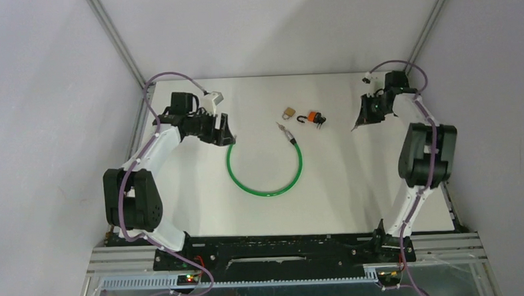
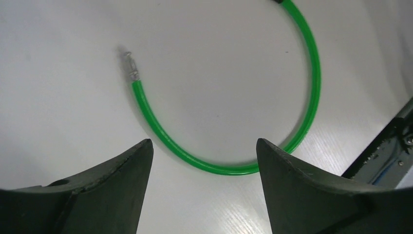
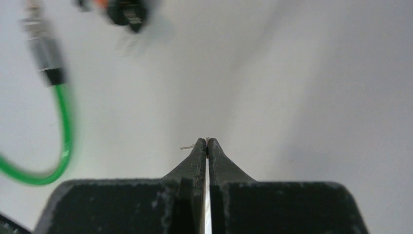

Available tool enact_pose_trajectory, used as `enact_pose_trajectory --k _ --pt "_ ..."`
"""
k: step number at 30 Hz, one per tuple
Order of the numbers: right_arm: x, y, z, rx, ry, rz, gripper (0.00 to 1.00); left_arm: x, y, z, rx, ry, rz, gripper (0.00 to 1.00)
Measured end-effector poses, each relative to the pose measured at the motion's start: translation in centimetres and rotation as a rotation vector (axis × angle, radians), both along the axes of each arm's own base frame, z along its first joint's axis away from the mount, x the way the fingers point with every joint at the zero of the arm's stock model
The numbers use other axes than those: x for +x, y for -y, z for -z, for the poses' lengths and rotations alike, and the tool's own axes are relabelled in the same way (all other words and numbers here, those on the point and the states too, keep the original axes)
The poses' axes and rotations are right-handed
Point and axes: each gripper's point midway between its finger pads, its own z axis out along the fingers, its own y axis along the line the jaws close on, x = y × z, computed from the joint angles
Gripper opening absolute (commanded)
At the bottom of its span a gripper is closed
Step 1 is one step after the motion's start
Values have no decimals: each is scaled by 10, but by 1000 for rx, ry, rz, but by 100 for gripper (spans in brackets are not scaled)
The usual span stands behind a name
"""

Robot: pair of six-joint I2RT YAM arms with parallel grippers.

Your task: Unlock with the key

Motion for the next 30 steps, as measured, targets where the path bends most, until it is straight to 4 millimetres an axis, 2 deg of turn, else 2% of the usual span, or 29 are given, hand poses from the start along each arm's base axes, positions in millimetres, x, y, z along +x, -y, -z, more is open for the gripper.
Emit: enact_pose_trajectory --k 5,6,8,9,12,16,20,24,27,30 --pt "-29 -33 -91 103 222 -94 0 -5 32 -21 -46 39 97 78" --pt "-38 -43 -113 124 282 -124 0 -7 44 -30 -55 59 131 78" --pt "-53 -60 -145 154 368 -175 0 -14 70 -48 -80 101 199 77" --pt "-61 -69 -160 170 409 -204 0 -21 91 -62 -102 132 248 77" --pt "-88 -98 -193 227 496 -283 0 -38 133 -94 -158 187 344 76" --pt "-122 -126 -219 314 551 -366 0 -65 190 -142 -249 271 456 76" --pt "-148 -145 -239 407 588 -445 0 -87 228 -168 -318 370 553 76" --pt "-173 -161 -259 517 597 -536 0 -107 254 -174 -334 486 655 73" --pt "-190 -174 -271 584 595 -608 0 -114 263 -176 -324 552 702 72" --pt "-207 -188 -276 633 584 -681 0 -117 262 -170 -308 601 722 71"
